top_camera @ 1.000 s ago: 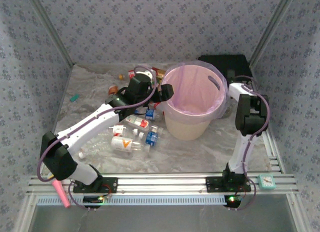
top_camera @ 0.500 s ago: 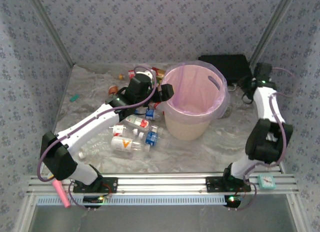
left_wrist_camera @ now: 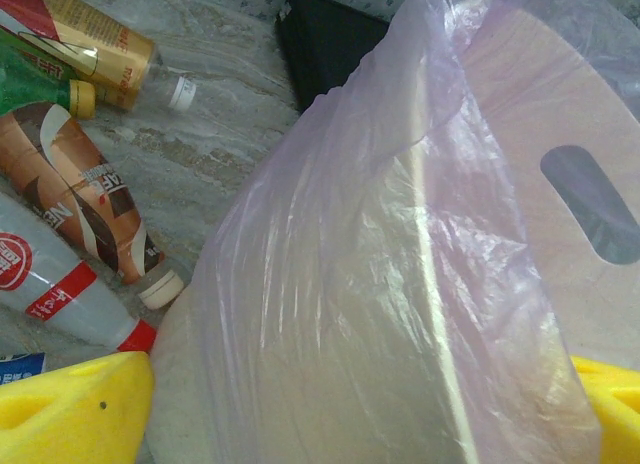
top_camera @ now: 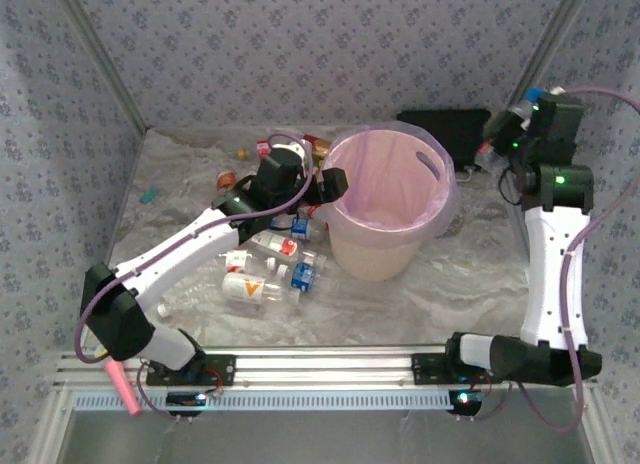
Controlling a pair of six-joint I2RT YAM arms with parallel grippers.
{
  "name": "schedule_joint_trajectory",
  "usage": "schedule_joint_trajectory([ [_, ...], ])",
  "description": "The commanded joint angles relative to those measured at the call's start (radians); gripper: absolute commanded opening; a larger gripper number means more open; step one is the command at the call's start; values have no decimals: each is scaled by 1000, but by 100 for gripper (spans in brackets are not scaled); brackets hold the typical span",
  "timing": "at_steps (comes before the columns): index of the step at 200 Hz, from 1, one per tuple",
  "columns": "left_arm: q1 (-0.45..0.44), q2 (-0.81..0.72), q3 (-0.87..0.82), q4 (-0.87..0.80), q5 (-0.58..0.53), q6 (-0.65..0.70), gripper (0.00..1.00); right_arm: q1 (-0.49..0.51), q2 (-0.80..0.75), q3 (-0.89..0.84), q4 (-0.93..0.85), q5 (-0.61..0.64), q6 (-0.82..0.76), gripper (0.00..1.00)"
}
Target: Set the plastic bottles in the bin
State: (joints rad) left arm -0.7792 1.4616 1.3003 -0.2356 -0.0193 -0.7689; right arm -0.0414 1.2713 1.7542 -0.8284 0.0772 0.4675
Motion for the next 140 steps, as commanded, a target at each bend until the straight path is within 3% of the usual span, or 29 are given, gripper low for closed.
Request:
schedule_joint_trajectory([
  [1, -6, -6, -21, 3, -4, 7, 92, 168, 52, 139, -144, 105, -101, 47],
  [27, -5, -13, -24, 2, -4, 5, 92, 343, 174, 286, -255, 111, -147, 47],
  [61, -5, -15, -26, 1, -4, 8, 92, 477, 326, 395, -393, 54, -198, 46],
  [140, -5, -29, -46, 2, -21, 14, 92, 554, 500, 312, -579, -53, -242, 46],
])
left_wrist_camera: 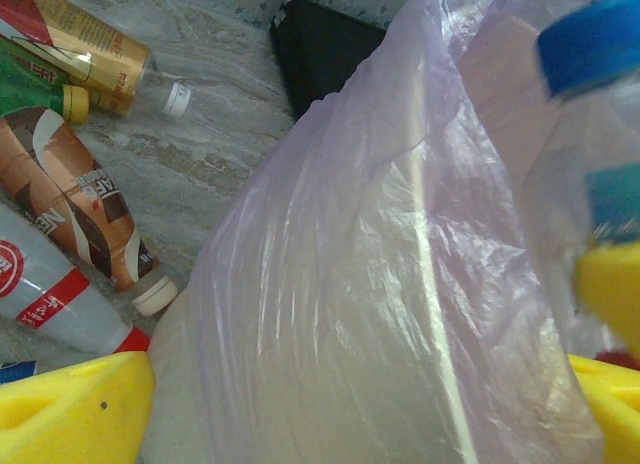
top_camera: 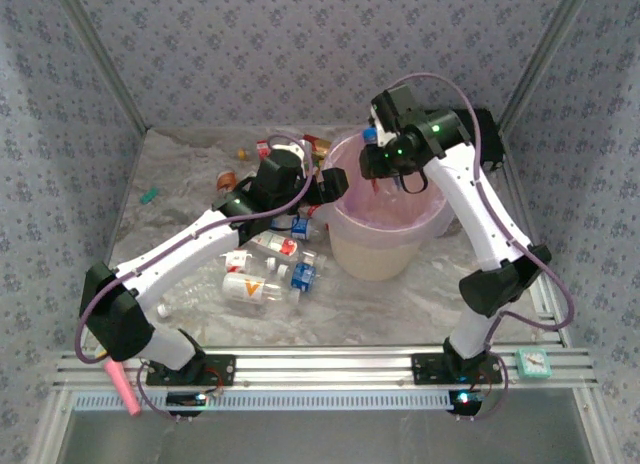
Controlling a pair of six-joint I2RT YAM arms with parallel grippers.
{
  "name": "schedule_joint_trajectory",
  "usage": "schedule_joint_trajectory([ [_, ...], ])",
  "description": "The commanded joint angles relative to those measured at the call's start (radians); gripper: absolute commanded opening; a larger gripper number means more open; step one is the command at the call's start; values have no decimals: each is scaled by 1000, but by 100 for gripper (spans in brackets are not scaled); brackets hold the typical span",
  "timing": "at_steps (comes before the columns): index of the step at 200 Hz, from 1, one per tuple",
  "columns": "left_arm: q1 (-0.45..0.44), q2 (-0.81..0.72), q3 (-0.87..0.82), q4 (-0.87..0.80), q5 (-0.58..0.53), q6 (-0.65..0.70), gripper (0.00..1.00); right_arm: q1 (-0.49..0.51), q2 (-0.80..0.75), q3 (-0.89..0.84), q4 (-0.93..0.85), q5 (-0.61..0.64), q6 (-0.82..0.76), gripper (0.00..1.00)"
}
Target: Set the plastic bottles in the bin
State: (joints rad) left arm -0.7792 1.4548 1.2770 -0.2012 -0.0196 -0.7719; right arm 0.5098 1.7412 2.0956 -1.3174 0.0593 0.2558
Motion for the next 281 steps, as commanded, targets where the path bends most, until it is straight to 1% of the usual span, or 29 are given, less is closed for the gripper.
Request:
schedule_joint_trajectory([
  [1, -6, -22, -24, -33, -20, 17, 92, 3, 30, -30, -90, -35, -30, 46],
  [47, -5, -24, -25, -32, -22, 16, 92, 0, 63, -174, -43, -49, -40, 46],
  [84, -5, -18, -28, -27, -22, 10, 92, -13, 68, -314, 39, -72, -40, 46],
  [130, -5, -14, -28, -29, -22, 11, 92, -31, 114, -429, 117, -90, -41, 49],
  [157, -5, -14, -28, -28, -20, 10, 92, -38, 134, -491, 182, -97, -47, 53],
  [181, -5, -10, -28, -30, -17, 11, 92, -40, 154, -514, 212, -84, -46, 60],
  [191, -5, -10, -28, -30, -16, 10, 92, -38, 158, -519, 216, -84, -44, 67],
  [221, -5, -10, -27, -32, -16, 14, 92, -35, 143, -518, 214, -75, -46, 83],
  [249, -6, -8, -19, -42, -16, 26, 93, -32, 109, -500, 191, -60, -51, 89],
  [256, -5, -9, -16, -47, -19, 28, 94, -31, 95, -494, 186, -58, -54, 93],
  [281, -5, -16, -8, -60, -26, 44, 95, -29, 43, -453, 155, -48, -62, 96],
])
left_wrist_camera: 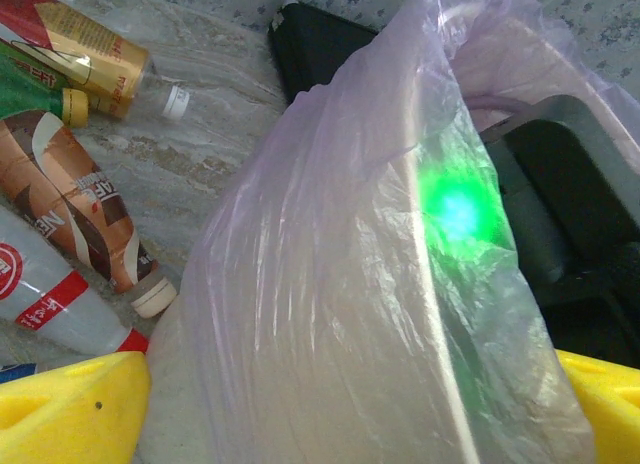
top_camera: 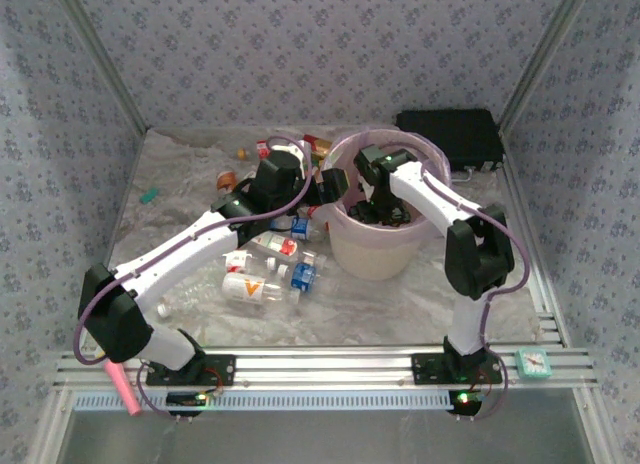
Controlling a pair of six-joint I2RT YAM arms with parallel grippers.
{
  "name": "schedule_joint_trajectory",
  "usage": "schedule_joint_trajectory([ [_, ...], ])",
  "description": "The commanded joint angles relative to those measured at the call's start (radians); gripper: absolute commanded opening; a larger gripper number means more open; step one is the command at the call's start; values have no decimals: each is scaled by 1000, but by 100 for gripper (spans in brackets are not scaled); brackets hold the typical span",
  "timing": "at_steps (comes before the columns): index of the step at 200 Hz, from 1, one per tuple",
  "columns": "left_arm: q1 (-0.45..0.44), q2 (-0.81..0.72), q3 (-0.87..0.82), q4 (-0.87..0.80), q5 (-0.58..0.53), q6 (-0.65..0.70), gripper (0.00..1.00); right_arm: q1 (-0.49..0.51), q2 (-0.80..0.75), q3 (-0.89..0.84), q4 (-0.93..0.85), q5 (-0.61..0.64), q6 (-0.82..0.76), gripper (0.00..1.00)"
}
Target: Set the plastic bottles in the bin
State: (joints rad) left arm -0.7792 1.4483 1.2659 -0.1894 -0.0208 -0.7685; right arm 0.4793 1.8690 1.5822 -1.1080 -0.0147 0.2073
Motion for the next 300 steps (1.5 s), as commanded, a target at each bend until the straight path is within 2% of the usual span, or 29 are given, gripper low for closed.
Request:
schedule_joint_trajectory([
  [1, -5, -10, 4, -73, -26, 42, 95, 1, -87, 62, -57, 27, -15, 96],
  [58, 4, -55, 67, -211, -103, 124, 98, 4, -234, 178, -113, 37, -53, 97],
  [94, 63, -167, 93, -430, -224, 106, 100, 2, -292, 267, -142, 69, -47, 99],
  [118, 90, -311, 28, -584, -302, -18, 99, 3, -306, 316, -119, 60, -57, 100],
  [165, 94, -592, -227, -768, -368, -435, 97, 2, -301, 352, -59, 16, -66, 100],
  [194, 95, -712, -433, -733, -305, -649, 95, -2, -299, 348, -58, 15, -78, 100],
  [215, 94, -732, -551, -662, -259, -751, 93, -8, -315, 333, -52, 22, -87, 100],
  [247, 88, -658, -652, -527, -198, -832, 93, -13, -345, 314, -48, 28, -98, 99],
  [300, 53, -549, -739, -388, -170, -966, 93, -26, -376, 300, -59, 42, -114, 98],
])
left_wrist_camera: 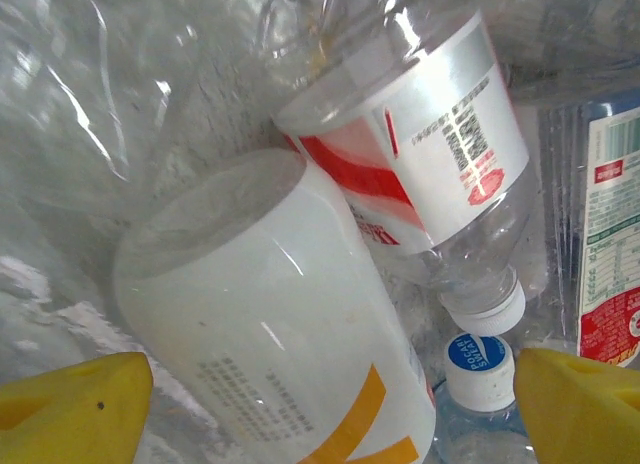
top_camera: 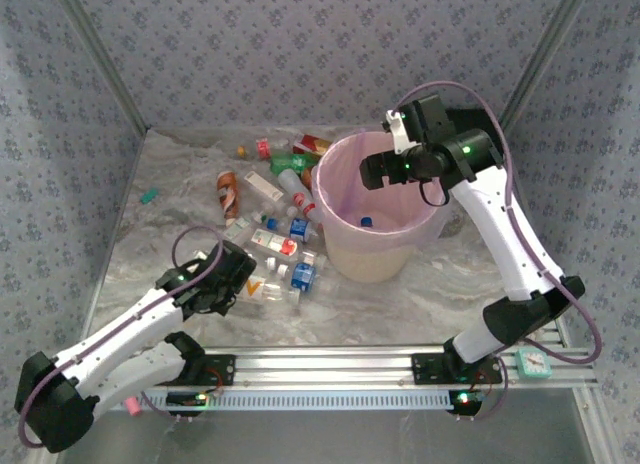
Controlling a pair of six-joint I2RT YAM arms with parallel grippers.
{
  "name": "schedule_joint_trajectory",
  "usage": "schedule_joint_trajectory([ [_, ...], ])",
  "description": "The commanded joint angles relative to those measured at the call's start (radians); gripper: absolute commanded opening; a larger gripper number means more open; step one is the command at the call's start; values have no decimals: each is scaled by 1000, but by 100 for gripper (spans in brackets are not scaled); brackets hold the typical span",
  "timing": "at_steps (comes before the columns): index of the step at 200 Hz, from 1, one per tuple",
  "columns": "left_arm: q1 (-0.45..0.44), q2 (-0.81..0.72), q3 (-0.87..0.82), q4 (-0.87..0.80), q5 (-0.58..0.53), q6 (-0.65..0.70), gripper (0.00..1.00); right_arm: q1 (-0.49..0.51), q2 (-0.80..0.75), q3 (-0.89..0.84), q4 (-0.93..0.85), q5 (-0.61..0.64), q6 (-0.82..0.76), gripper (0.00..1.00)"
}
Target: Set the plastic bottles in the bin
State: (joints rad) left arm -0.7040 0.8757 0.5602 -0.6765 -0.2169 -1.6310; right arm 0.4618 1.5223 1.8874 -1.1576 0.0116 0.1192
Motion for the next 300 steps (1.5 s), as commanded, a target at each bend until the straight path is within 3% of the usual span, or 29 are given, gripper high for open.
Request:
schedule_joint_trajectory([
  [1, -23, 25, -33, 99, 26, -105, 93, -9, -30, -4, -10, 15, -26, 98],
  [78, -58, 110, -100, 211, 25, -168, 91, -23, -37, -29, 2, 26, -26, 98],
  [145, -68, 127, -85, 204, 14, -168, 71, -26, -42, -22, -1, 32, -29, 98],
  [189, -69, 82, -30, 109, -26, -142, 65, -31, -51, -14, 13, 37, -23, 98],
  [226, -69, 4, 149, -61, -159, 14, 66, -31, -65, 10, 17, -18, -18, 98],
  [260, -45, -35, 321, -81, -250, 217, 62, -25, -90, 30, 27, -158, -19, 97],
  [278, 32, -11, 418, -20, -165, 374, 61, -24, -102, 44, 36, -253, -25, 96],
  [300, 157, 56, 558, 59, 51, 538, 60, -14, -101, 56, 77, -438, -25, 92],
])
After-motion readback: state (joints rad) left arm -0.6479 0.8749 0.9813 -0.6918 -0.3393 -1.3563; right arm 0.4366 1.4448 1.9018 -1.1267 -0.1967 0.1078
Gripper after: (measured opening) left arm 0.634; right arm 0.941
